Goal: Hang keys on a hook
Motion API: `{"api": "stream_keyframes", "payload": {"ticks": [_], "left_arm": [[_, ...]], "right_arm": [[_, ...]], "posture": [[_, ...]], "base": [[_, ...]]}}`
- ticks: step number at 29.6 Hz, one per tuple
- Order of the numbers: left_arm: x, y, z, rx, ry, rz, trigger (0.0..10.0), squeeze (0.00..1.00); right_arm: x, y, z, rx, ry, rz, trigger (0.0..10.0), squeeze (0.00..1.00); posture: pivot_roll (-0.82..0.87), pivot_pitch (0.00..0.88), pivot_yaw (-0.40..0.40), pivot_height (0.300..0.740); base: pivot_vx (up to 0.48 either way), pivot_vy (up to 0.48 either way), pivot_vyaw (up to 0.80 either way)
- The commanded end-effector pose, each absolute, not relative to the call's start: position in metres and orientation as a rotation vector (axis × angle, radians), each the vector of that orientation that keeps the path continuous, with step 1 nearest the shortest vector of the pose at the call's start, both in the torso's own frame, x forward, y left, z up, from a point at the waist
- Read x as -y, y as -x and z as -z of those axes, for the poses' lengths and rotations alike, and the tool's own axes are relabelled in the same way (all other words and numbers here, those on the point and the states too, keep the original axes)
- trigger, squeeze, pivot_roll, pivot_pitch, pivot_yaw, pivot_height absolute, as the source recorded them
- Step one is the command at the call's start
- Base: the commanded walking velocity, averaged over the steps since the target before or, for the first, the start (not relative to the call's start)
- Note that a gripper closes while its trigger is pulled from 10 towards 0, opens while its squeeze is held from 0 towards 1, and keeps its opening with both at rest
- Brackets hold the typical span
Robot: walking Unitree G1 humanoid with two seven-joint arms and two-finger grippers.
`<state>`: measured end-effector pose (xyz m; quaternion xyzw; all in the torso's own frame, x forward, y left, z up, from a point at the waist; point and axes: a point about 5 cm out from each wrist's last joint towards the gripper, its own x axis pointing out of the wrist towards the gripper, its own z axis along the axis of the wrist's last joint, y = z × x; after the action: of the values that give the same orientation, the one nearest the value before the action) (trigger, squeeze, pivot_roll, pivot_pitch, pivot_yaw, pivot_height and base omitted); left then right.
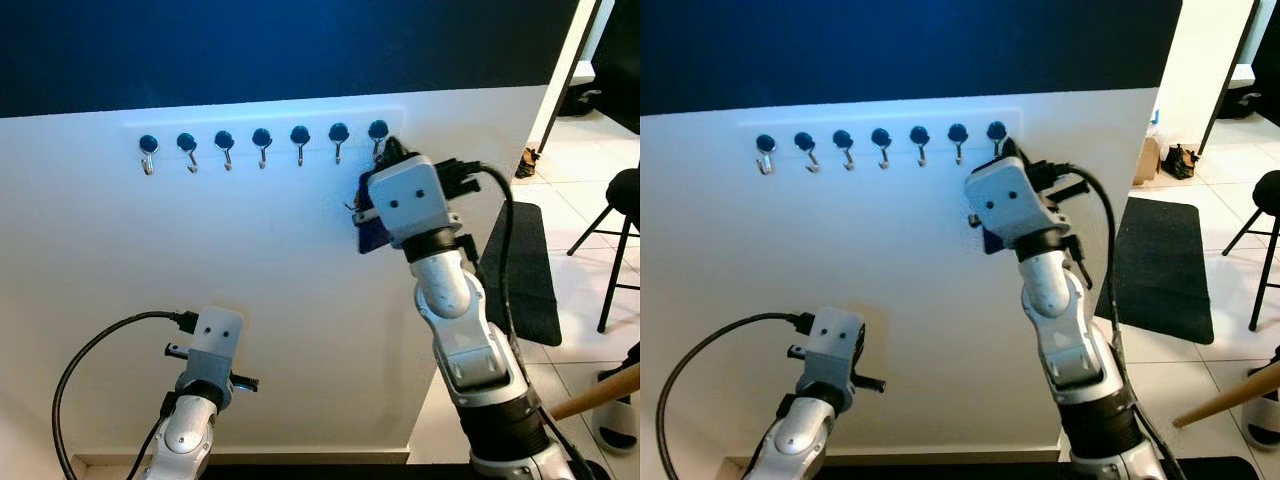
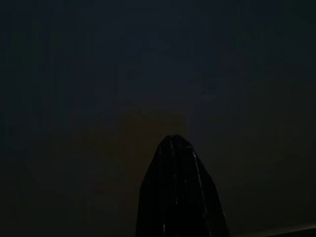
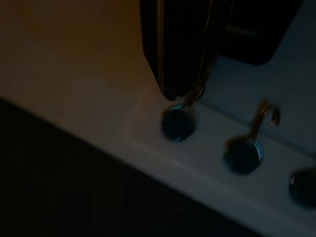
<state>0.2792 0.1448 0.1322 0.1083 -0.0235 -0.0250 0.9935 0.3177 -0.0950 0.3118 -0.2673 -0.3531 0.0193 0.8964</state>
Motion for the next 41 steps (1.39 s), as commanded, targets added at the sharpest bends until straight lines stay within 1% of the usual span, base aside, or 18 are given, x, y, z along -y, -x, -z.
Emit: {"api": "stream_keyframes", "payload": {"ticks": [1,7,13,19,26,36,41], "left_arm": [[-0.145,-0.278,-0.127,0.029,-0.212,0.042,10.0,0.0],[-0.145,-0.277,-0.127,0.028,-0.211,0.041,10.0,0.0],[-0.143,-0.277,-0.127,0.03,-0.208,0.046,10.0,0.0],[-0.143,-0.277,-0.127,0.03,-0.208,0.046,10.0,0.0],[-0.143,-0.277,-0.127,0.028,-0.208,0.048,10.0,0.0],[-0.142,-0.279,-0.127,0.029,-0.209,0.058,10.0,0.0],[-0.142,-0.278,-0.127,0.028,-0.21,0.056,10.0,0.0]], "right_arm": [[0.087,-0.319,-0.308,0.708,0.556,-0.091,10.0,0.0],[0.082,-0.319,-0.305,0.706,0.582,-0.125,10.0,0.0],[0.08,-0.312,-0.299,0.723,0.581,-0.145,10.0,0.0],[0.088,-0.3,-0.299,0.762,0.538,-0.125,10.0,0.0],[0.097,-0.29,-0.293,0.767,0.533,-0.115,10.0,0.0],[0.1,-0.29,-0.289,0.749,0.539,-0.105,10.0,0.0],[0.101,-0.288,-0.298,0.798,0.538,-0.086,10.0,0.0]], "posture": [[0.03,0.138,0.092,0.74],[0.02,0.139,0.093,0.74],[0.02,0.141,0.093,0.74],[0.02,0.144,0.093,0.74],[0.01,0.147,0.099,0.74],[0.01,0.147,0.105,0.74],[0.02,0.147,0.101,0.74]], "base": [[0.0,0.0,0.0],[0.0,0.0,0.0],[0.0,0.0,0.0],[0.0,0.0,0.0],[0.0,0.0,0.0],[0.0,0.0,0.0],[0.0,0.0,0.0]]}}
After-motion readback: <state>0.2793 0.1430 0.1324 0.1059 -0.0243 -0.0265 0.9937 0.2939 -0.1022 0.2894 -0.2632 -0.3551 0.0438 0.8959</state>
